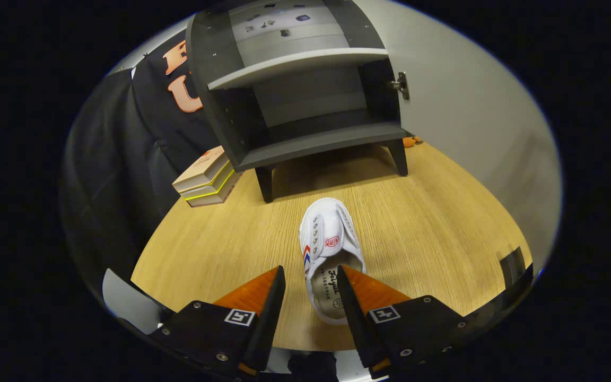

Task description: Open the shoe cabinet door, grab the shoes and put them into the shoe cabinet, then close the shoe cabinet door.

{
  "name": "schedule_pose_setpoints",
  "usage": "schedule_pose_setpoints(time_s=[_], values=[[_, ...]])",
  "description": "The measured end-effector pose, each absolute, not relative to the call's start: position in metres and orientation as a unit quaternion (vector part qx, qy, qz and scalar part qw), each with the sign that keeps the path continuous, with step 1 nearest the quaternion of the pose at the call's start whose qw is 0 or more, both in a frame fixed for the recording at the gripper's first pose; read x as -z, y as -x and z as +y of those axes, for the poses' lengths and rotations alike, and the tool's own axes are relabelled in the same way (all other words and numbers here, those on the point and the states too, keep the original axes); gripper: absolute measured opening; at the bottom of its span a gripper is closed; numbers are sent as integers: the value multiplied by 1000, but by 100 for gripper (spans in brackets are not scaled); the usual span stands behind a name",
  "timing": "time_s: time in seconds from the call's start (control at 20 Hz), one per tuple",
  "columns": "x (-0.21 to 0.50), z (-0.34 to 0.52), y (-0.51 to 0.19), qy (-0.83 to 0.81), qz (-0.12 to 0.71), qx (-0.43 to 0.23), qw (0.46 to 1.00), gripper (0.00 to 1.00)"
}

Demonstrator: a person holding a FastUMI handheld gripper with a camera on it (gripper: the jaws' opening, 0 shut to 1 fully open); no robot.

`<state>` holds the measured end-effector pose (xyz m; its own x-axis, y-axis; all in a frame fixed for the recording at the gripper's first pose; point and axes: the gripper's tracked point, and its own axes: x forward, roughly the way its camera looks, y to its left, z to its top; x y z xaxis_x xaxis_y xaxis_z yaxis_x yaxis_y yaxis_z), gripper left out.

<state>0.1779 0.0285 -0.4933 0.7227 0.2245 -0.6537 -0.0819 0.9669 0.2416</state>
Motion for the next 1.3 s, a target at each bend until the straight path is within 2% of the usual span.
schedule_pose_setpoints(time_s=[0.2,0.4,0.75,0.85,1.3], values=[[524,40,-195,-112,380,-100,913,63],[536,50,-213,-128,380,-101,911,48],[535,50,-221,-136,381,-88,910,4],[531,50,-226,-137,379,-85,911,0],[465,43,-230,-126,353,-79,924,0]])
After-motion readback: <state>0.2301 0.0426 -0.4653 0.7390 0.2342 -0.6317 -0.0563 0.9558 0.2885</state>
